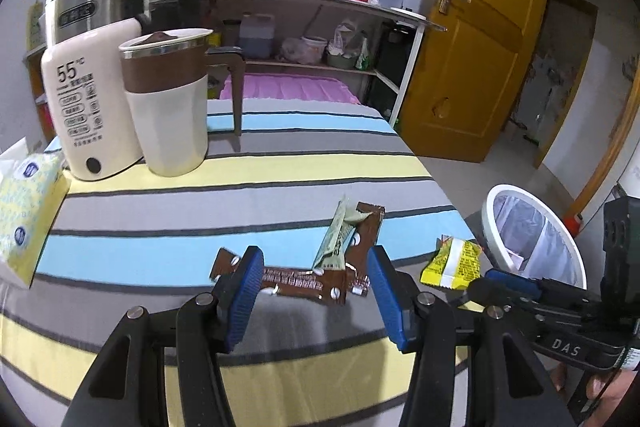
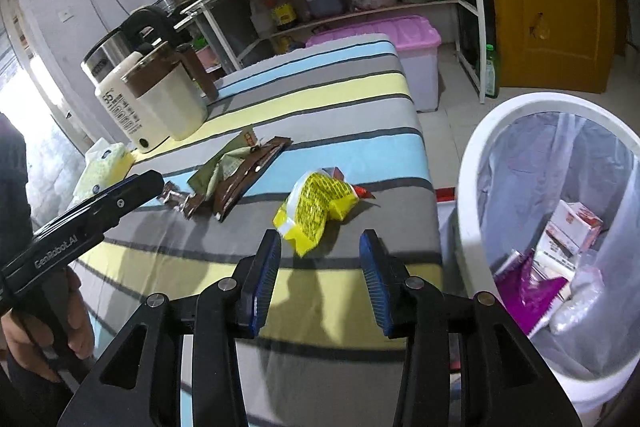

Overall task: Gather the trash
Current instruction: 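Grasp the yellow wrapper with the right tool while the left tool grasps the pale green wrapper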

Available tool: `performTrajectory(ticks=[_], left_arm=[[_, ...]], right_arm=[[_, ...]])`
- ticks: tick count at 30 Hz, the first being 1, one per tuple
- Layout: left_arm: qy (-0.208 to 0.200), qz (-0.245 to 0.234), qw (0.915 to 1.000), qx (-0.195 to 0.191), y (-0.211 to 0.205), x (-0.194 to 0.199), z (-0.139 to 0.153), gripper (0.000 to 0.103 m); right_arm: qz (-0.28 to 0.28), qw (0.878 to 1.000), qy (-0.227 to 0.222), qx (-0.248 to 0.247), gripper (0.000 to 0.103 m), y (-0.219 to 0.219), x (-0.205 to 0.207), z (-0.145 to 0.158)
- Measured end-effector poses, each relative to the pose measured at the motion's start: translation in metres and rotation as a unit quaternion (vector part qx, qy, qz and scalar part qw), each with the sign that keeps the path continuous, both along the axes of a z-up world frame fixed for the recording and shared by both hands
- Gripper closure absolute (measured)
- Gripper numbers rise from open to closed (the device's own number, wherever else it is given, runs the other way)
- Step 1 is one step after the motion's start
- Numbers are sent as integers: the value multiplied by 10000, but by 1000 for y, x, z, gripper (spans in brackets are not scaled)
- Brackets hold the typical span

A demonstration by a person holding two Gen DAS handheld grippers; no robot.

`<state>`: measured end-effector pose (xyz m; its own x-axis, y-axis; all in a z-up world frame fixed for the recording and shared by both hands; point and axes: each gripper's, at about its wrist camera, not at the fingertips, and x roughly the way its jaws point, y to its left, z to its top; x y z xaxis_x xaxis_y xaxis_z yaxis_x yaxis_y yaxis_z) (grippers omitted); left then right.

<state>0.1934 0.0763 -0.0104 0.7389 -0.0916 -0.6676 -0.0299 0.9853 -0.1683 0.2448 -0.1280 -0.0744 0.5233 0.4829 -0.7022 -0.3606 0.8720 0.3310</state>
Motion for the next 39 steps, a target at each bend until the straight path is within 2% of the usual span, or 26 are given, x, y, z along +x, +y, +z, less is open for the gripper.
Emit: performTrajectory(ticks=[6, 11, 14, 19, 23, 28, 39], left_arm=[[65, -171, 9998, 28, -6, 18, -6, 52], [178, -301, 9994, 71, -11, 31, -13, 71], [253, -370, 9990, 84, -15, 35, -17, 80], [423, -427, 9982, 65, -16, 40, -24, 87], [436, -364, 9984, 10, -12, 38, -25, 98], [308, -255, 9992, -10, -8, 28, -19, 102], [15, -114, 9997, -205, -5, -5, -1, 103]], right_arm=[[-34, 10000, -19, -21, 61, 10, 12, -2], [-96, 9999, -20, -64, 61, 13, 21, -4], [-102, 9999, -64, -70, 71, 13, 22, -2], [-79, 10000, -42, -35, 74, 13, 23, -3], [-51, 9999, -101, -35, 76, 11, 21, -1], [-13, 9999, -121, 13, 76, 8, 16, 1], [46, 9997, -219, 114, 77, -1, -1, 11]])
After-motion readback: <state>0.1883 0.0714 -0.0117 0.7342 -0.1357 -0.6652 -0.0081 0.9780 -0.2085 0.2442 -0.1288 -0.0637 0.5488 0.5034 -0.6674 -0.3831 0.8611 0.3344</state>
